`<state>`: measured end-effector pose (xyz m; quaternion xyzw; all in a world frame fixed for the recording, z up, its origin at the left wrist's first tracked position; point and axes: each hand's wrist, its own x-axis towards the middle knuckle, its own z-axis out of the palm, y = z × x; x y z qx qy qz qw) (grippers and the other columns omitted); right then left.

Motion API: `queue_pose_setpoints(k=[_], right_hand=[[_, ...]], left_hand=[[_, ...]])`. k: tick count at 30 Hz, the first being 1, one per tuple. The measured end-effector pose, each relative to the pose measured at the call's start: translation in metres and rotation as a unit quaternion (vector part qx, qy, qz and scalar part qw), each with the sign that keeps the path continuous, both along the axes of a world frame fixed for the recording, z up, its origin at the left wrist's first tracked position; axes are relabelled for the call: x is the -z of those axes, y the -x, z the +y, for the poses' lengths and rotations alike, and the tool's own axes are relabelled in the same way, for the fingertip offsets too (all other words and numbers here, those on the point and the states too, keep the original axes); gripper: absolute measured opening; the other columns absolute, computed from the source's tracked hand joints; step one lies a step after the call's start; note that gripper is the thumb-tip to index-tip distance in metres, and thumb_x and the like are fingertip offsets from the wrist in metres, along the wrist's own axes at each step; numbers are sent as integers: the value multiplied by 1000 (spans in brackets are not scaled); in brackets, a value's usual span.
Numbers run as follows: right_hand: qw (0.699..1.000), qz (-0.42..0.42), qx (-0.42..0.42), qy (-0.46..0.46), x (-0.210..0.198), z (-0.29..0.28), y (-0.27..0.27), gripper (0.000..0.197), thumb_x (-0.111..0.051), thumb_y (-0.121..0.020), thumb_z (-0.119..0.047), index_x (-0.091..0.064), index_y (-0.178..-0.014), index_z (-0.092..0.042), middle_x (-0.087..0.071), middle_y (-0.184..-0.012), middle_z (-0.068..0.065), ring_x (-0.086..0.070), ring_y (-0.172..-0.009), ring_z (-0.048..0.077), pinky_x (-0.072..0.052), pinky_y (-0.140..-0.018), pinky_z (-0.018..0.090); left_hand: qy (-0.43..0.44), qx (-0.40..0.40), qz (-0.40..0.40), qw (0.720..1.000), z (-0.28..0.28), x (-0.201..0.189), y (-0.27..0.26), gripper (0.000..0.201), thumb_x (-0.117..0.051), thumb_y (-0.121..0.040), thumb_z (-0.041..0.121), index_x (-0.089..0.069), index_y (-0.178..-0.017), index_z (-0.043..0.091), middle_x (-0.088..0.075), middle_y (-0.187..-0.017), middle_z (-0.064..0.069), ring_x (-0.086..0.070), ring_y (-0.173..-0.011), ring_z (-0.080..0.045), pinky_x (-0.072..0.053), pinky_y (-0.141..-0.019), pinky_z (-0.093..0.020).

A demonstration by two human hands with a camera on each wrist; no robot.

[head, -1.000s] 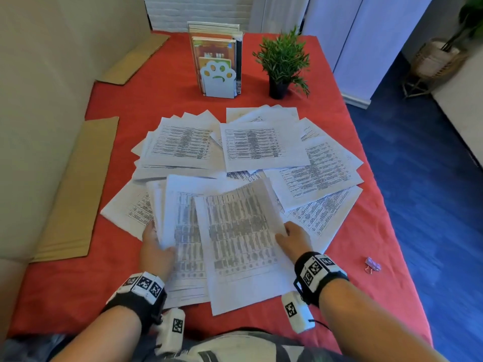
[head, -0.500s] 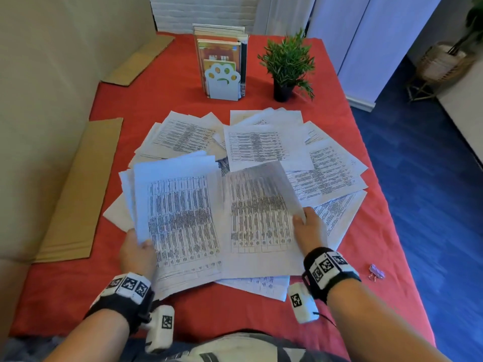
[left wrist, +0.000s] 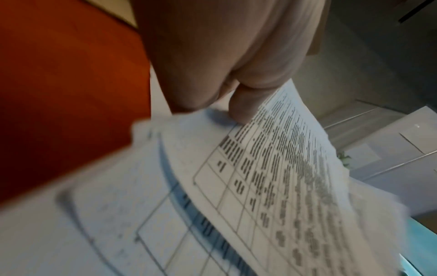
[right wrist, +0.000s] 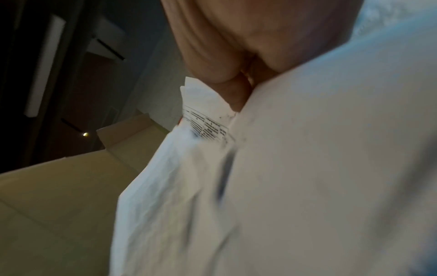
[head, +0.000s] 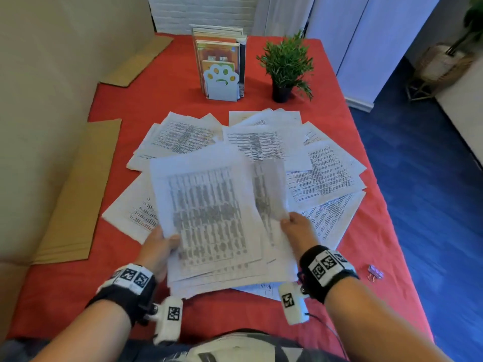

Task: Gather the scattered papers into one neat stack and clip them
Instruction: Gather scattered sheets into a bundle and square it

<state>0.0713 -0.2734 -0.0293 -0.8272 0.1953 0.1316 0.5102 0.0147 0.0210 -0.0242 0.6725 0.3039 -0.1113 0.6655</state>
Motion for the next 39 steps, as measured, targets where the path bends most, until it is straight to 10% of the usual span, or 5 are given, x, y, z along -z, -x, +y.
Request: queue_pose_setpoints(k=[10,18,28,33,39], right_hand=[[998,-14,-38,47,15,-7,6,28,-46,-94,-8,-71,-105,-7,-69,-109,11,-60,-82,14,-46,-73,23],[890,31,-306,338,17,-36,-20,60,-43,-89,-13,-33,-144,-33,1,-160,-7,-5,-147,21,-16,-117,52],[971,-146,-167,93,17,-37,-8,39,-51,-84,0,-60,-122,-6,-52,-123,3,-54,-113,18,-32,-89,11],[937,-122,-326,30,7,-30,30,31,-51,-78,9,-73,-97,-1,-63,-109,2,-52,-101,-13,-30,-86,-5],[899,61,-433,30,2,-26,42,23,-45,-64,-4,-60,-57,-19,-68,-74,-11,-67,-95,5,-53,-86,31]], left_hand=[[-120,75,29,990,-36,5,-1,80,-68,-81,3,-23,-144,23,-58,-121,-7,-62,-91,-20,-51,-91,-42],[-191,163,60,966,-53,1,-10,26,-61,-88,18,-53,-112,13,-64,-105,-16,-59,-84,-27,-48,-68,-30],[-181,137,69,971,-65,7,-11,33,-51,-93,13,-42,-125,10,-57,-100,-5,-52,-76,-15,-43,-59,-25],[-233,131,82,960,-45,4,-14,25,-59,-89,18,-48,-109,8,-61,-94,-15,-61,-92,-36,-52,-82,-45],[-192,135,97,967,-36,-1,-14,70,-37,-91,56,-38,-138,5,-52,-121,1,-55,-111,-28,-38,-91,-35]])
